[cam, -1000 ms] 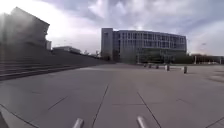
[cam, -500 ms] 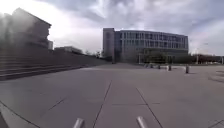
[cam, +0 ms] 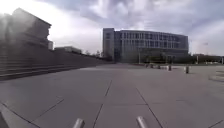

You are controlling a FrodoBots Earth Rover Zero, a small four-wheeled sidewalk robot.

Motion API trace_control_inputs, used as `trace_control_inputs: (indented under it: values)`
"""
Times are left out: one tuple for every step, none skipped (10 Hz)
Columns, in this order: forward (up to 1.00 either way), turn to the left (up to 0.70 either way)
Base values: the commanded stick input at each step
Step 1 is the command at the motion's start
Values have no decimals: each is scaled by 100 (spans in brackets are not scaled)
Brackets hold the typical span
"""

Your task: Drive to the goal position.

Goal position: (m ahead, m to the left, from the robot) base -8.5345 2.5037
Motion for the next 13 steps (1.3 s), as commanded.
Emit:
trace_control_inputs:
  values:
    - [44, 37]
    - [100, 27]
    - [100, 27]
    - [100, 27]
    - [100, 27]
    - [100, 27]
    - [100, 27]
    - [100, 27]
    - [100, 27]
    - [100, 27]
    - [100, 22]
    - [100, 1]
    - [23, 0]
